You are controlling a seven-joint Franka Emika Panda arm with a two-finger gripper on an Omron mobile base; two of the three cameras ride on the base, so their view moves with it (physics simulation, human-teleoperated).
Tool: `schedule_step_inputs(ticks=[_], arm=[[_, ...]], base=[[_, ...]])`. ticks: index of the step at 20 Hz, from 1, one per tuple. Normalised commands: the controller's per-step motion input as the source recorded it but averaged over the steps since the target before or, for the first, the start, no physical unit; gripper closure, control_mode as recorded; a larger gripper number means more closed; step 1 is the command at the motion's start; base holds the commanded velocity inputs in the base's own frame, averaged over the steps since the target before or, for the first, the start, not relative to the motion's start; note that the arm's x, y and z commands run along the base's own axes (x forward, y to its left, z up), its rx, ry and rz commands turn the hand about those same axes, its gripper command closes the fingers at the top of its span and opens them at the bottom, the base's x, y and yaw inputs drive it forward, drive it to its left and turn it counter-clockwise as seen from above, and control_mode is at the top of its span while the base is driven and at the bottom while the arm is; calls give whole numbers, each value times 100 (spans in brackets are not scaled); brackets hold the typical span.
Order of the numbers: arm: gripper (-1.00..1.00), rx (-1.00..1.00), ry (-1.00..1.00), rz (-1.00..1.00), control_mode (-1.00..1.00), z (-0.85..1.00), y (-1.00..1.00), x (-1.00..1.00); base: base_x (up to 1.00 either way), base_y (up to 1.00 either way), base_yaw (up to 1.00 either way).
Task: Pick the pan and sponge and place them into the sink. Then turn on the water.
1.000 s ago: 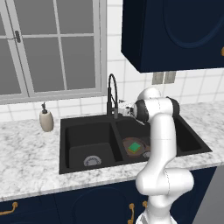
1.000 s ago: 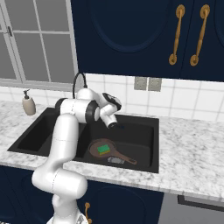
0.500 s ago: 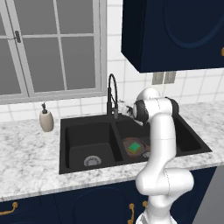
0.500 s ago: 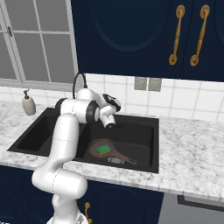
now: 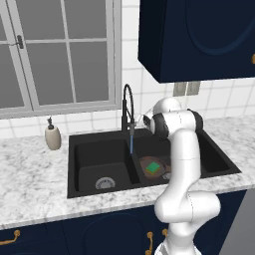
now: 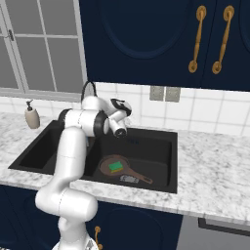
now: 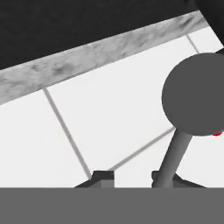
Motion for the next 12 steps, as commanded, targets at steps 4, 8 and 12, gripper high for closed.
schedule_step_inputs(ticks=[4, 8, 12], arm=[[100, 8, 20, -4, -100, -18, -100, 22], [100, 23, 2, -1, -100, 2, -100, -9], [100, 39, -12, 0, -100, 42, -100, -54]], base=[[0, 0, 0], [0, 0, 0], [0, 0, 0]])
